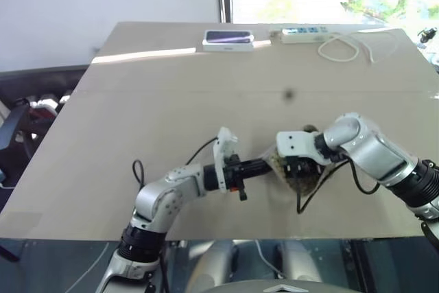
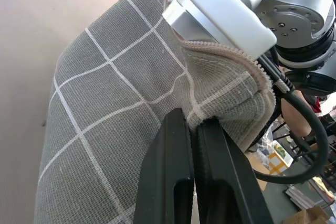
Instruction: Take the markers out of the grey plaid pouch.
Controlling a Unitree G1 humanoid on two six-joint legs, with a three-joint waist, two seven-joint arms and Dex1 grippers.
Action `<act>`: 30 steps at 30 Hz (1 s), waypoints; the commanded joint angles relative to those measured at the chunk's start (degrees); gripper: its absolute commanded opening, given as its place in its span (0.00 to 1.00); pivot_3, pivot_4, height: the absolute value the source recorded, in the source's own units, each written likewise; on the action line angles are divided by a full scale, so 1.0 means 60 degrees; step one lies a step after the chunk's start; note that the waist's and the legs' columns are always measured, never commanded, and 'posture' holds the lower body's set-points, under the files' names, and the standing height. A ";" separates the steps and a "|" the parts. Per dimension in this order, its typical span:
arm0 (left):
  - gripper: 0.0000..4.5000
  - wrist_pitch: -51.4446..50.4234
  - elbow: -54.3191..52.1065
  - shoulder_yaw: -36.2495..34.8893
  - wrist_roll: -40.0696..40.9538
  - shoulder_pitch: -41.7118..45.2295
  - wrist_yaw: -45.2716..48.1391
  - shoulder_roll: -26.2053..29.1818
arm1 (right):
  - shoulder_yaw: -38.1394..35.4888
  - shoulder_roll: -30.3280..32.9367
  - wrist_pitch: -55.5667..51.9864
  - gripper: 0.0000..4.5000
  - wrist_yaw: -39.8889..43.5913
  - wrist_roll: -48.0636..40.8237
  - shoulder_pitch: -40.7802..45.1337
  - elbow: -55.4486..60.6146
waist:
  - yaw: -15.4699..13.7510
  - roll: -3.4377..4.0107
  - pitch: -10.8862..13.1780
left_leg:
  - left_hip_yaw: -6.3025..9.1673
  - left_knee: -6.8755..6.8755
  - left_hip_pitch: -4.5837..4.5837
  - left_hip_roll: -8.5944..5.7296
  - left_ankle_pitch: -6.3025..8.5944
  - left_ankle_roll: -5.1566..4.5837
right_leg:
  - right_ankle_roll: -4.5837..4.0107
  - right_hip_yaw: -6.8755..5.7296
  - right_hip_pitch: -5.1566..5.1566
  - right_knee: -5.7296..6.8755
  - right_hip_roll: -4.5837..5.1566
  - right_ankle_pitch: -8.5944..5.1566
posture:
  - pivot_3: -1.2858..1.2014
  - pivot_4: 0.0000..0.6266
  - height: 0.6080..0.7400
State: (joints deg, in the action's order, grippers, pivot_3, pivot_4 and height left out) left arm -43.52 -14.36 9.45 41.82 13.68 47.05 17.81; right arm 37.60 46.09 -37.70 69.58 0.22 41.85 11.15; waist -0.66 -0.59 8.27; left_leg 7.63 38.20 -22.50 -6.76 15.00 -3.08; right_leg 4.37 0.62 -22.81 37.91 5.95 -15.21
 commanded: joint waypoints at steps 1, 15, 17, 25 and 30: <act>0.00 0.0180 -0.0222 -0.0163 0.0109 0.0092 0.0038 -0.0080 | 0.0100 0.0125 -0.0092 0.16 -0.0001 0.0497 -0.0275 -0.0444 | -0.0010 0.0000 0.0000 | 0.0000 0.0000 0.0003 0.0000 0.0000 0.0000 | 0.0000 0.0000 0.0003 0.0000 0.0000 0.0000 | 0.52 0.24 0.98; 0.00 0.1785 0.0414 0.0171 -0.1627 0.0024 -0.0167 0.0051 | -0.1546 0.0223 -0.0165 0.07 -0.0363 0.0030 -0.0654 0.0617 | -0.0033 0.0000 0.0003 | 0.0004 -0.0002 -0.0012 -0.0003 0.0001 0.0000 | 0.0000 -0.0007 -0.0005 -0.0011 0.0005 0.0000 | 0.52 0.24 0.98; 0.00 0.2267 0.0530 0.0250 -0.2062 0.0033 -0.0179 0.0091 | -0.1840 0.0278 -0.0188 0.07 -0.0375 -0.0113 -0.0763 0.0856 | -0.0029 0.0001 0.0004 | 0.0005 -0.0007 -0.0026 -0.0003 0.0001 0.0000 | 0.0000 -0.0007 -0.0011 -0.0012 0.0006 0.0000 | 0.52 0.24 0.98; 0.00 0.4075 0.0689 0.0611 -0.3528 -0.0073 -0.0204 0.0304 | -0.3378 0.0217 -0.0457 0.07 -0.1038 -0.0802 -0.1145 0.1775 | -0.0022 0.0004 0.0008 | 0.0001 -0.0017 -0.0053 -0.0003 0.0001 0.0001 | 0.0000 -0.0002 -0.0038 -0.0017 0.0008 0.0000 | 0.52 0.24 0.98; 0.00 0.4756 0.0703 0.0887 -0.4080 -0.0077 -0.0089 0.0329 | -0.3792 -0.0278 -0.1022 0.07 -0.1462 -0.1317 -0.0934 0.2183 | -0.0026 0.0006 0.0009 | 0.0003 -0.0021 -0.0053 -0.0003 0.0001 0.0000 | 0.0000 -0.0003 -0.0040 -0.0015 0.0007 0.0000 | 0.52 0.24 0.98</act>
State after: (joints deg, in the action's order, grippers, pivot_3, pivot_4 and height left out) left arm -15.69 -10.48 13.03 19.15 13.67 46.01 19.38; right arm 18.78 45.14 -43.45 62.15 -5.77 34.20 20.39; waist -0.81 -0.56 8.33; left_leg 7.64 38.07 -22.82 -6.77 15.01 -3.08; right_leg 4.37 0.61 -23.05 37.82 5.99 -15.21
